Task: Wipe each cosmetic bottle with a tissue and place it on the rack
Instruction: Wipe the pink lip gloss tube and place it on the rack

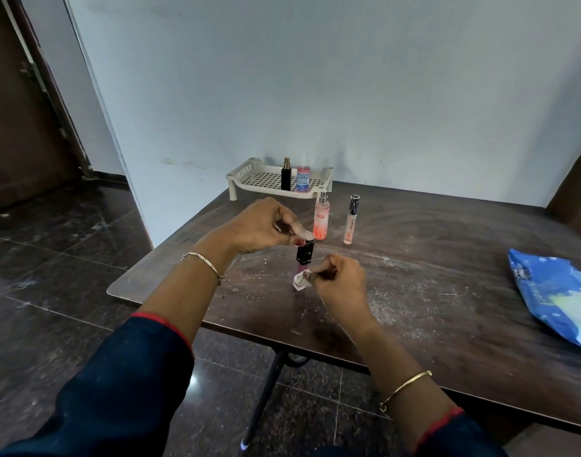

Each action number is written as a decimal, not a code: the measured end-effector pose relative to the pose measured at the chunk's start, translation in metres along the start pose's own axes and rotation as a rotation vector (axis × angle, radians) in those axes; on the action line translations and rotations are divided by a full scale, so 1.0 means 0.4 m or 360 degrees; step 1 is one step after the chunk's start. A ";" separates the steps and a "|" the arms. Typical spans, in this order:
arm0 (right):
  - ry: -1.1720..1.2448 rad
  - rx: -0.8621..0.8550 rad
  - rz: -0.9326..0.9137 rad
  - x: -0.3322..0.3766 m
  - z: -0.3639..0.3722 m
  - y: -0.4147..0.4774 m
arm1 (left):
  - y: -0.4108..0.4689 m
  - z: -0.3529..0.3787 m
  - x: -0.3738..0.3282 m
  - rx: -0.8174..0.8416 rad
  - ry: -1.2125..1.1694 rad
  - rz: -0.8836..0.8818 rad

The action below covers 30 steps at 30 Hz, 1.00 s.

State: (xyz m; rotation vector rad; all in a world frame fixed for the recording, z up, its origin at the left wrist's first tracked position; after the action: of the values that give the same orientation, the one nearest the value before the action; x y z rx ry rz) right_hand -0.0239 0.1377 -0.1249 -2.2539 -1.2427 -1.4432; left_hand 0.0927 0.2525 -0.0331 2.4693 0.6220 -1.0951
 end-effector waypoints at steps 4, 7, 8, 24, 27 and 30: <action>0.0374 -0.0133 -0.0053 0.040 -0.027 0.016 | 0.002 0.007 0.006 -0.0004 -0.0107 0.0014; 0.0345 -0.0166 -0.0128 0.061 -0.030 0.028 | -0.006 0.006 0.008 -0.0022 -0.0200 0.0034; 0.0323 -0.0156 -0.0122 0.060 -0.026 0.029 | -0.008 0.003 0.008 -0.0029 -0.0213 0.0029; 0.0458 -0.0143 -0.0034 0.055 -0.009 0.020 | -0.001 -0.005 -0.012 -0.0034 0.0113 0.0017; 0.0382 -0.0158 -0.0030 0.054 -0.005 0.025 | 0.003 -0.006 -0.011 -0.0026 0.0102 0.0004; 0.0249 -0.0079 0.0094 0.027 0.005 0.013 | 0.005 -0.007 -0.006 -0.0019 0.0056 -0.0019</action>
State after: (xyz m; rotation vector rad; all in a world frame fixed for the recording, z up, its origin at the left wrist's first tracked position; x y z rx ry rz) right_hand -0.0167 0.1414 -0.1157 -2.1413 -1.0961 -1.6100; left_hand 0.0941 0.2515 -0.0292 2.4824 0.6525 -1.0514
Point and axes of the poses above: each hand's wrist, its own y-axis towards the middle knuckle, its own z-axis out of the palm, x = y × z, the point moved 1 cm from there along y, towards the middle knuckle, and after that the axes turned 7 degrees about -y, right-handed, at the moved point
